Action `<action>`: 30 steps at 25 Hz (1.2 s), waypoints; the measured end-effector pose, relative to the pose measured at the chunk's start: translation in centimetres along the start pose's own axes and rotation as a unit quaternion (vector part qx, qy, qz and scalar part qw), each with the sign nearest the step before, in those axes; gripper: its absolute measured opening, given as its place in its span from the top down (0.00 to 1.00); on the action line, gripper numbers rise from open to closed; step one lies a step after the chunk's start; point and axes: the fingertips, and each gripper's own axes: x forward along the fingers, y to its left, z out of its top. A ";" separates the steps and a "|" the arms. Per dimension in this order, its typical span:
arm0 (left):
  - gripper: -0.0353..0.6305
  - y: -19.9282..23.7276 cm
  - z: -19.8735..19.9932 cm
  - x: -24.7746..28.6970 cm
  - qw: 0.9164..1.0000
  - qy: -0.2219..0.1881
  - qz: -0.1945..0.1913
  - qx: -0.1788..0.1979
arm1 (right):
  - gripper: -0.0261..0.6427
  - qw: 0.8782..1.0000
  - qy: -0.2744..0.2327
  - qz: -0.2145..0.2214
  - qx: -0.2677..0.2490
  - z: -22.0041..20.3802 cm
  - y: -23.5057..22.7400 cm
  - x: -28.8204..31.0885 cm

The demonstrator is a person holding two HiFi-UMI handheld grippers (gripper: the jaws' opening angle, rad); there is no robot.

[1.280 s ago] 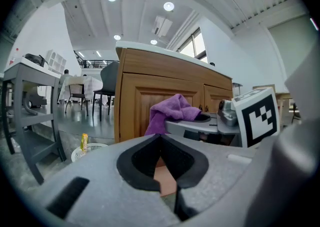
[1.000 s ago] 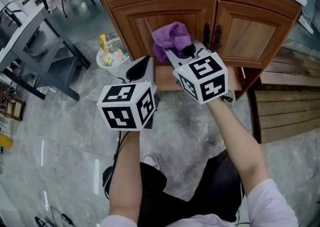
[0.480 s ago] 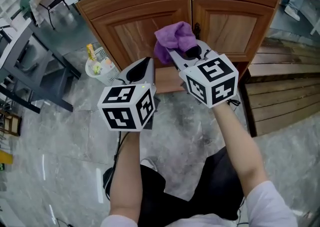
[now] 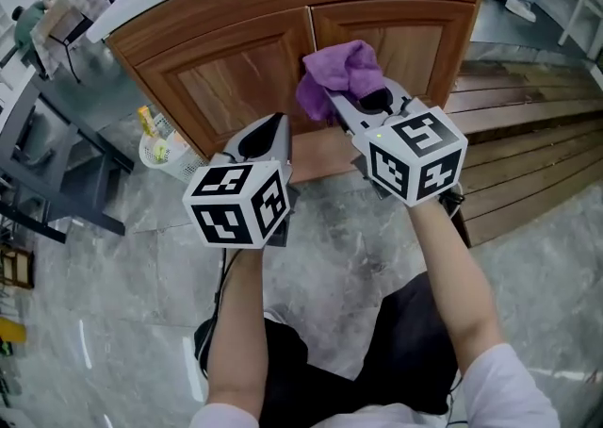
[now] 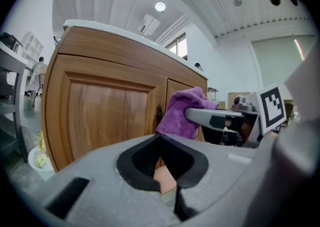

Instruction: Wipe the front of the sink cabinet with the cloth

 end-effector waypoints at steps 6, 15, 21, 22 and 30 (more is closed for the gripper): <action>0.94 -2.4 0.3 1.7 1.000 -0.003 -0.024 0.016 | 0.85 0.999 0.000 -0.046 -0.008 0.3 -3.6 -2.3; 0.94 -5.7 0.3 4.3 0.998 -0.006 -0.061 0.011 | 0.85 0.991 0.031 -0.122 -0.040 -0.8 -9.2 -5.0; 0.94 -7.8 -0.1 5.7 0.996 -0.002 -0.086 0.010 | 0.85 0.982 0.055 -0.172 -0.054 -1.5 -13.5 -7.3; 0.94 -8.2 -0.2 5.9 0.996 -0.001 -0.090 0.012 | 0.85 0.981 0.058 -0.179 -0.054 -1.7 -14.1 -7.7; 0.94 -9.7 -1.0 6.8 0.994 0.008 -0.105 0.024 | 0.85 0.968 0.084 -0.230 -0.047 -2.9 -18.6 -11.1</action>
